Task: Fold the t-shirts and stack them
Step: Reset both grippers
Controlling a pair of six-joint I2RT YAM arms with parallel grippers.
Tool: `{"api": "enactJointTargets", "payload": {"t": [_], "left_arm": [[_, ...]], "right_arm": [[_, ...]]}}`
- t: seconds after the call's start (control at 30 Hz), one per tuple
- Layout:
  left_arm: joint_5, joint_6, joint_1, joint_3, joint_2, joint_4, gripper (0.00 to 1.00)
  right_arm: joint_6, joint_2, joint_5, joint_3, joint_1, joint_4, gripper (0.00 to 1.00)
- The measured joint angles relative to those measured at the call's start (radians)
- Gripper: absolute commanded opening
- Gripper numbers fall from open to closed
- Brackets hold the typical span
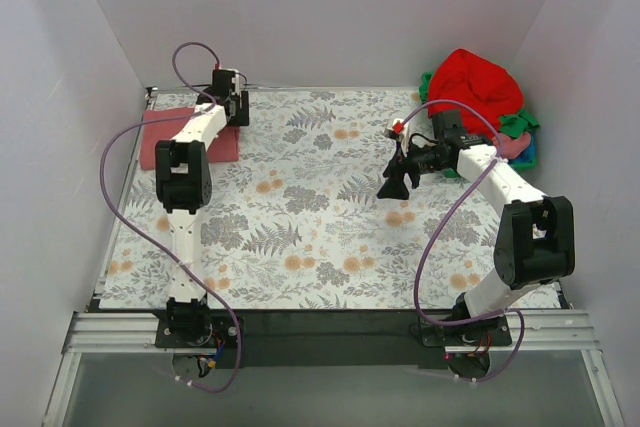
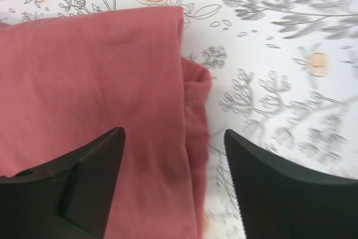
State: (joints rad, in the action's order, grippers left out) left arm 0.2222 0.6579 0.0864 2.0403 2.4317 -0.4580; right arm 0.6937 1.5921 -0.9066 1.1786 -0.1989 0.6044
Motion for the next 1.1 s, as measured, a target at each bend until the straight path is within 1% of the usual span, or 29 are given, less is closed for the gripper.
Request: {"api": "enactJointTargets", "payload": {"t": [0.03, 0.1, 0.13, 0.23, 0.33, 0.4, 0.47, 0.53, 0.6, 0.67, 0.77, 0.87, 0.97, 1.1], "left_arm": [[-0.008, 0.014, 0.003, -0.006, -0.020, -0.012, 0.80], [-0.018, 0.051, 0.009, -0.055, -0.097, -0.019, 0.86], [-0.027, 0.077, 0.010, -0.105, -0.161, -0.020, 0.89], [-0.108, 0.150, 0.011, -0.316, -0.429, 0.012, 0.92], [-0.247, 0.222, -0.012, -0.566, -0.738, 0.079, 0.93], [-0.348, 0.273, -0.039, -0.723, -0.947, 0.116, 0.93], [-0.410, 0.301, -0.060, -0.831, -1.076, 0.146, 0.94], [-0.456, 0.319, -0.070, -0.932, -1.183, 0.152, 0.94], [-0.491, 0.325, -0.069, -1.024, -1.257, 0.151, 0.94], [-0.512, 0.324, -0.068, -1.087, -1.297, 0.145, 0.95], [-0.525, 0.324, -0.067, -1.154, -1.345, 0.144, 0.95], [-0.535, 0.327, -0.067, -1.207, -1.404, 0.156, 0.95], [-0.538, 0.332, -0.067, -1.247, -1.450, 0.186, 0.95], [-0.546, 0.342, -0.066, -1.284, -1.466, 0.214, 0.95]], "right_arm": [[0.003, 0.000, 0.005, -0.002, 0.002, 0.000, 0.83], [0.013, 0.000, 0.020, -0.010, 0.003, 0.000, 0.84], [0.016, 0.000, 0.032, -0.013, 0.003, 0.001, 0.84], [0.016, -0.009, 0.095, -0.015, 0.005, 0.001, 0.86], [-0.001, -0.062, 0.197, -0.015, 0.006, -0.006, 0.88], [-0.036, -0.122, 0.286, -0.015, 0.008, -0.025, 0.93], [-0.092, -0.190, 0.405, -0.016, 0.009, -0.072, 0.99], [-0.152, -0.251, 0.526, -0.018, 0.009, -0.135, 0.98], [-0.223, -0.321, 0.653, -0.043, 0.009, -0.220, 0.98], [-0.294, -0.386, 0.774, -0.082, 0.010, -0.288, 0.98], [-0.363, -0.440, 0.906, -0.118, 0.010, -0.328, 0.98], [-0.385, -0.473, 1.000, -0.158, 0.018, -0.347, 0.99], [-0.397, -0.507, 1.064, -0.187, 0.037, -0.345, 0.98], [-0.424, -0.565, 1.092, -0.217, 0.098, -0.345, 0.99]]}}
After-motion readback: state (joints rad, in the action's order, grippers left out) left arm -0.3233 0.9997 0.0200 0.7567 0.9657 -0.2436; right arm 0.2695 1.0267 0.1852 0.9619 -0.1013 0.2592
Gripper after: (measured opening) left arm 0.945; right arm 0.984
